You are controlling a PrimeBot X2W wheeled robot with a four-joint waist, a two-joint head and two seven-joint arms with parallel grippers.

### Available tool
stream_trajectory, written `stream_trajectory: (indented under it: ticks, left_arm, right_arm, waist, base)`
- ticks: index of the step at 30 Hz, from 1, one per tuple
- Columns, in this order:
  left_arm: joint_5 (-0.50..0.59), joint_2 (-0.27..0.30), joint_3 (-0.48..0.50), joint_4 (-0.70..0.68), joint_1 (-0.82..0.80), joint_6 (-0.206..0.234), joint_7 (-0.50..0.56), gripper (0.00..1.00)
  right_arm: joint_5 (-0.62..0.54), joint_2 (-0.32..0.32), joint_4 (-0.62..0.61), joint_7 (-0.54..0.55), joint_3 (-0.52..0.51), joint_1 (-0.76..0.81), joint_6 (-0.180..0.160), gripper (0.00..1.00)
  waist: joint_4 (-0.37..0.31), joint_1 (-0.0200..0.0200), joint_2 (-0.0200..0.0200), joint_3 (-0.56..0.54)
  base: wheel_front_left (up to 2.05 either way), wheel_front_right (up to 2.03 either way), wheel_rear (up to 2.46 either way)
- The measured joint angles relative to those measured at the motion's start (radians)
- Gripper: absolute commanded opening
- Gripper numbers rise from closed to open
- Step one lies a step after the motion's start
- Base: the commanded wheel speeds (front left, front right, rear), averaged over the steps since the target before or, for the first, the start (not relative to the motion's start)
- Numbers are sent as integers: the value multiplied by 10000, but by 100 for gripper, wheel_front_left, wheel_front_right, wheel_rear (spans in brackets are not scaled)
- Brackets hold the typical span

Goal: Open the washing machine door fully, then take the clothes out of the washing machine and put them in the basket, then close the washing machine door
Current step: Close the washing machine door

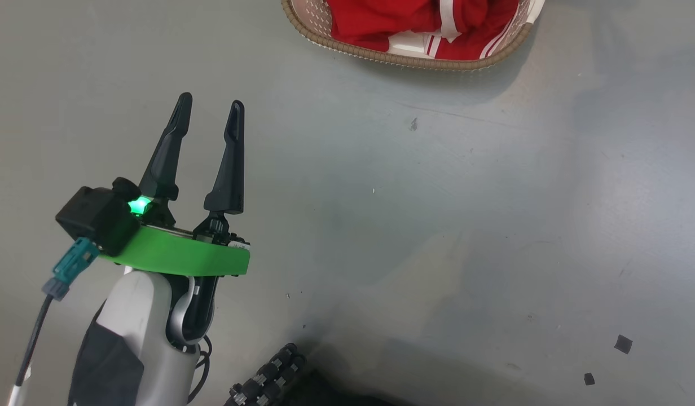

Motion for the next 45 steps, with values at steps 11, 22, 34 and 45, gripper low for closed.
stream_trajectory:
  ticks: [11, 22, 34, 45]
  left_arm:
    - [0, -10, 6, 196, -174, 0, 0, 100]
    - [690, -15, 560, 809, -209, 0, 0, 100]
    - [1338, 102, 999, 1135, -111, -29, 0, 100]
    - [1319, 238, 1457, 1595, 938, -29, 0, 100]
  right_arm:
    - [0, 157, 665, -589, 138, -111, -2, 0]
    - [-128, 318, 1553, -1655, 943, 1734, 73, 0]
    - [393, 1294, 1682, -2197, 1034, 3396, 59, 0]
    - [1183, 1881, 1835, -2301, 481, 5679, -307, 0]
  waist:
    - [-10, 0, 0, -86]
    - [-251, 0, 0, -1043]
    - [-1109, 0, 0, -2502]
    - [-2226, 0, 0, -3947]
  base:
    - [0, 0, 0]
    - [0, 0, 0]
    - [0, 0, 0]
    - [0, 0, 0]
